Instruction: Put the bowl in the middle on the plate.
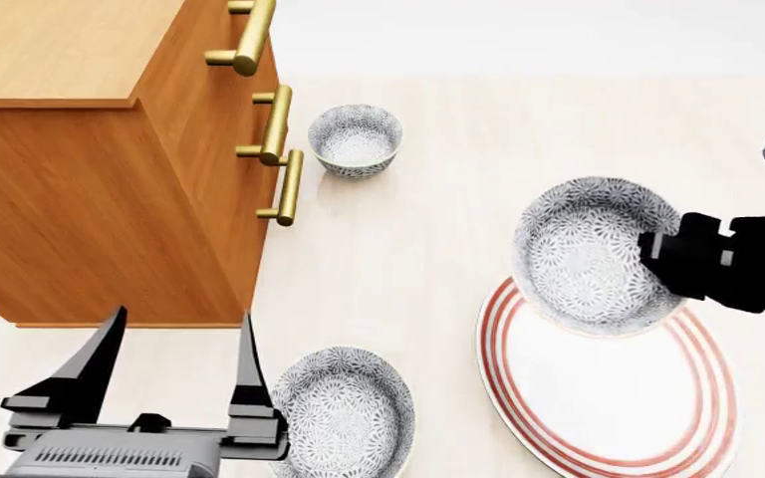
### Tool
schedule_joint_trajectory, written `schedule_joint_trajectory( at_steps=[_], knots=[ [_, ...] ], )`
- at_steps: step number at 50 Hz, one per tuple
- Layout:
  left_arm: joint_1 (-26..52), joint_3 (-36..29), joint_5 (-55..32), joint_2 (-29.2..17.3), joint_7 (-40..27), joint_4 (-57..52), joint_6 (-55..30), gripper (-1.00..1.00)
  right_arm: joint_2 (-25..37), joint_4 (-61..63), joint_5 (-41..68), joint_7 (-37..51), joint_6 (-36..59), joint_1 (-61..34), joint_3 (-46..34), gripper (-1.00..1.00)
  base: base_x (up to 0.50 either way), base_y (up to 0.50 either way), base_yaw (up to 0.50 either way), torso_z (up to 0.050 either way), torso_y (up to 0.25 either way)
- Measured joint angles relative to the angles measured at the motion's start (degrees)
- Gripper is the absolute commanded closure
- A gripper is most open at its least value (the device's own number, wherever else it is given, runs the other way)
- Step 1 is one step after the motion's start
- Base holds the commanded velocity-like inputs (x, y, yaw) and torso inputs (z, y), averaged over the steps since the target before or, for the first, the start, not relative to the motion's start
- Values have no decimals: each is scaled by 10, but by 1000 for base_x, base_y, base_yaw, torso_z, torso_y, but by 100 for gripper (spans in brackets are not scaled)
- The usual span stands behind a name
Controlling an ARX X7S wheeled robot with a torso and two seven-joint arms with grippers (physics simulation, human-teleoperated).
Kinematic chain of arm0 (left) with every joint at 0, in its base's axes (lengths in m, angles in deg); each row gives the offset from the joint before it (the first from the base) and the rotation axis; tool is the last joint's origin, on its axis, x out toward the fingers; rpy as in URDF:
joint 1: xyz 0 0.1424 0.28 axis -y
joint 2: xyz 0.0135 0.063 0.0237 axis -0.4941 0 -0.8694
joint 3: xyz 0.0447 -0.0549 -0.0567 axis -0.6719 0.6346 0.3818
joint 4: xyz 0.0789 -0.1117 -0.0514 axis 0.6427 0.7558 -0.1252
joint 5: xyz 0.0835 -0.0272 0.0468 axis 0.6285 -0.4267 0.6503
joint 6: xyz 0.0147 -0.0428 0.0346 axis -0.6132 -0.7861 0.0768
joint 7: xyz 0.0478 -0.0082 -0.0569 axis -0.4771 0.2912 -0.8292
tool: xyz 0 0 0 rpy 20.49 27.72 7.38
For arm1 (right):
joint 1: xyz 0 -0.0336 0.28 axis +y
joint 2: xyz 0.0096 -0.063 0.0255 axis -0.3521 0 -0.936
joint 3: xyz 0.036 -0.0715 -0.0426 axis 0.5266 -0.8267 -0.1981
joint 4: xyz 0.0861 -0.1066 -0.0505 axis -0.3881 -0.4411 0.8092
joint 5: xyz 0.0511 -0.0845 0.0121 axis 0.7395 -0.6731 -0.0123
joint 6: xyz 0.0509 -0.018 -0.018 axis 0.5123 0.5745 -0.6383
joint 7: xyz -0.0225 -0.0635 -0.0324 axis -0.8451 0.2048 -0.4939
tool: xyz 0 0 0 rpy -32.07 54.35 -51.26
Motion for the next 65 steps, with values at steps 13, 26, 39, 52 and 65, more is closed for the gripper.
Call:
schedule_joint_trajectory(
  at_steps=[13, 26, 39, 52, 65],
  knots=[
    [2, -3, 1, -1, -2, 3, 1, -100, 40, 27, -9, -21, -28, 37, -8, 100, 0, 0, 0, 0, 0],
    [4, -7, 2, -2, -4, 6, -1, -100, 57, 43, -19, -50, -66, 82, -21, 100, 0, 0, 0, 0, 0],
    [6, -10, 1, -4, -6, 7, -2, -100, 69, 40, -28, -76, -95, 118, -34, 100, 0, 0, 0, 0, 1],
    [7, -13, 1, -5, -8, 8, -1, -100, 75, 27, -35, -94, -120, 145, -44, 100, 0, 0, 0, 0, 0],
    [9, -16, 1, -6, -9, 10, -2, -100, 66, 14, -39, -117, -151, 177, -56, 100, 0, 0, 0, 0, 0]
  ],
)
